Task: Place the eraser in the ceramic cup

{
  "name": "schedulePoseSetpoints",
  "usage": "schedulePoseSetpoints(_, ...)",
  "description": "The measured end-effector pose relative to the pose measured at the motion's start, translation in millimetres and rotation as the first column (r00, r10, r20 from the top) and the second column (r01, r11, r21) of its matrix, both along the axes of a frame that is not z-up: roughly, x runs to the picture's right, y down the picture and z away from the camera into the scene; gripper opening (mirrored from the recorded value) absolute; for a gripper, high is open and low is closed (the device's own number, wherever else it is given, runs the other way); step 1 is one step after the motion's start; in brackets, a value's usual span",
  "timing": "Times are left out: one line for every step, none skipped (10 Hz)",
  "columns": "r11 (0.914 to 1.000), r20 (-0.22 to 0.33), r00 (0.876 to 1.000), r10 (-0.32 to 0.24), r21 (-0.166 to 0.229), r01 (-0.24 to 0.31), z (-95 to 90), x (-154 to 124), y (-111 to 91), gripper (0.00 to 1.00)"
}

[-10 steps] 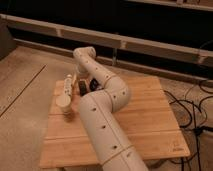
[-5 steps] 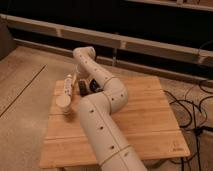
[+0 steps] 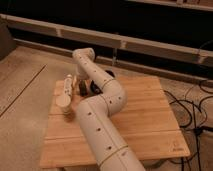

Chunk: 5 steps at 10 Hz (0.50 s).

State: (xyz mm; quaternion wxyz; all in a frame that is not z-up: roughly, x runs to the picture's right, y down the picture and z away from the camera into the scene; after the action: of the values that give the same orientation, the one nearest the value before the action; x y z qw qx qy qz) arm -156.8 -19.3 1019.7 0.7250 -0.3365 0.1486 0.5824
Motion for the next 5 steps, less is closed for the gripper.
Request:
schedulePoseSetpoints(1.0, 0.004, 1.0, -0.007, 0.0, 0.007, 0.0, -0.6, 0.5, 0.34)
schedulePoseSetpoints(0.9999, 0.006, 1.0, -0.013, -0.001, 0.013, 0.0, -0.7, 0.9, 0.23)
schedulePoseSetpoints(0.9998, 0.007, 1.0, -0.017, -0.001, 0.017, 0.2, -1.0, 1.3, 0.09)
schedulePoseSetpoints(0.9998, 0.007, 1.0, -0.019, 0.0, 0.019, 0.3, -1.3, 1.2, 0.03)
schedulePoseSetpoints(0.9998, 0.008, 1.0, -0.021, 0.002, 0.021, 0.3, -1.6, 0.6, 0.0)
